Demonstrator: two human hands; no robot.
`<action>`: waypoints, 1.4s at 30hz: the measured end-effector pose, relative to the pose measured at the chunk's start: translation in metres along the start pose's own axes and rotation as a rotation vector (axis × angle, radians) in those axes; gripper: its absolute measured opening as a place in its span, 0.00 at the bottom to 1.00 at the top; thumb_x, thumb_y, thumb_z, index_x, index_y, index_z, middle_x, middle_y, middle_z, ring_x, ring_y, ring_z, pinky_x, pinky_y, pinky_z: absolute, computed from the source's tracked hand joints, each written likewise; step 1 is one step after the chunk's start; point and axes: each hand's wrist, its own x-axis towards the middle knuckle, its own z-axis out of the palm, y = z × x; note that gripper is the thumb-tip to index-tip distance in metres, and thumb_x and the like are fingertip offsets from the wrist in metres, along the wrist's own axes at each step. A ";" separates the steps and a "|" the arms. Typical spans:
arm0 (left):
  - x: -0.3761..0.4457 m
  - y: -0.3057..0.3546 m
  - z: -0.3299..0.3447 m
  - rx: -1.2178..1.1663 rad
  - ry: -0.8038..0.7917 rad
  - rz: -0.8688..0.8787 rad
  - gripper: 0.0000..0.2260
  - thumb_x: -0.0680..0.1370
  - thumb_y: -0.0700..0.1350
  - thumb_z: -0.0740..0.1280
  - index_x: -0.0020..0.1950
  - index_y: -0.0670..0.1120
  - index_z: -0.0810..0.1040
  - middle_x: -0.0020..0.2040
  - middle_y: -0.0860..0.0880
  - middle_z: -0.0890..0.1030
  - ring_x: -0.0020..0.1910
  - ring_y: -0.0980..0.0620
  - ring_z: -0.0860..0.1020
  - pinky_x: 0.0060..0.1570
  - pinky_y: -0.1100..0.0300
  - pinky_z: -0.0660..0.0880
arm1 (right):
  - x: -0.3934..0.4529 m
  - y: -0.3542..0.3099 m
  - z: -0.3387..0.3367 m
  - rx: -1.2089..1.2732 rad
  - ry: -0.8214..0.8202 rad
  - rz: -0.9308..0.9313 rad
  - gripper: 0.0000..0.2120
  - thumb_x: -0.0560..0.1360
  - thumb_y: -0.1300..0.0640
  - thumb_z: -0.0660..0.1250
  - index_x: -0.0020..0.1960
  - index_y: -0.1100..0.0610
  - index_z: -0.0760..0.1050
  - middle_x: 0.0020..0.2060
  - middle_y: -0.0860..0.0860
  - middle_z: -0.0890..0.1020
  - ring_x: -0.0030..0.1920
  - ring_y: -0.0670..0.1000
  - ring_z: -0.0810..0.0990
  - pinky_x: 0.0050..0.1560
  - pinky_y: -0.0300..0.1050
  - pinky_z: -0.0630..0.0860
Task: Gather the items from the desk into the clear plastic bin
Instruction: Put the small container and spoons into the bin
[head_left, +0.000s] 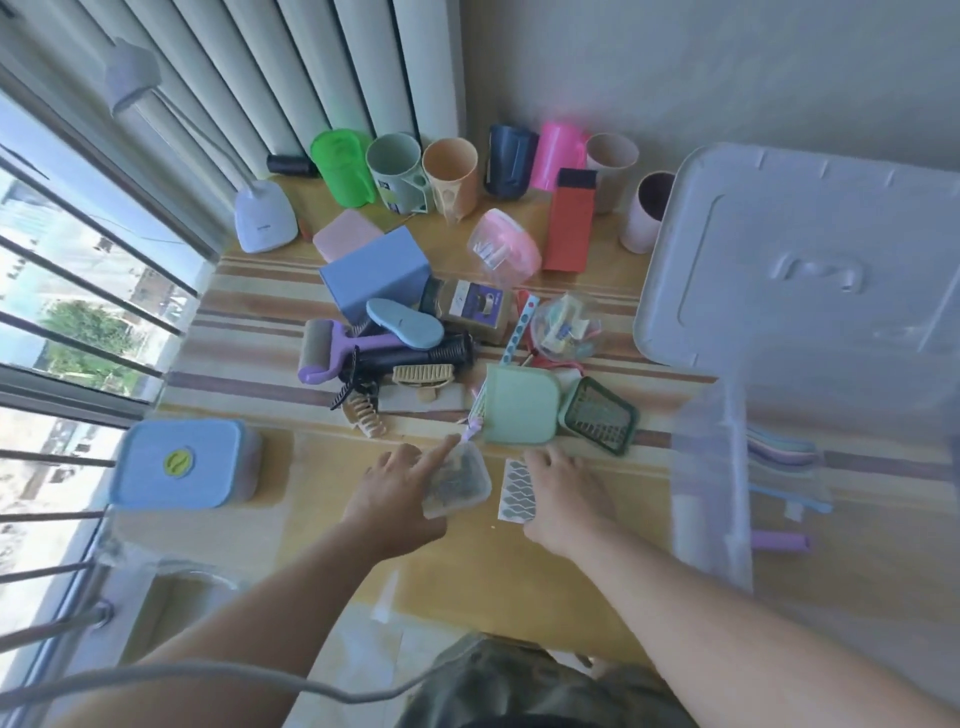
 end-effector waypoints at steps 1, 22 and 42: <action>-0.004 0.004 -0.006 -0.056 0.031 -0.013 0.50 0.65 0.59 0.70 0.80 0.68 0.43 0.61 0.50 0.70 0.61 0.43 0.72 0.57 0.49 0.75 | -0.005 0.000 -0.010 0.028 0.014 -0.010 0.35 0.69 0.52 0.79 0.68 0.50 0.63 0.65 0.52 0.69 0.61 0.57 0.71 0.56 0.52 0.76; 0.022 0.389 -0.051 0.109 0.294 0.722 0.43 0.65 0.70 0.70 0.75 0.52 0.67 0.59 0.49 0.76 0.56 0.44 0.77 0.56 0.50 0.74 | -0.185 0.343 -0.092 0.048 0.268 0.156 0.40 0.62 0.42 0.71 0.72 0.43 0.66 0.66 0.46 0.70 0.68 0.59 0.71 0.62 0.57 0.76; 0.076 0.442 0.068 0.097 -0.130 0.299 0.41 0.64 0.57 0.74 0.75 0.55 0.62 0.65 0.50 0.71 0.65 0.44 0.71 0.61 0.51 0.73 | -0.141 0.395 -0.054 0.219 0.018 -0.109 0.56 0.65 0.40 0.82 0.84 0.44 0.54 0.79 0.46 0.63 0.75 0.54 0.68 0.71 0.52 0.73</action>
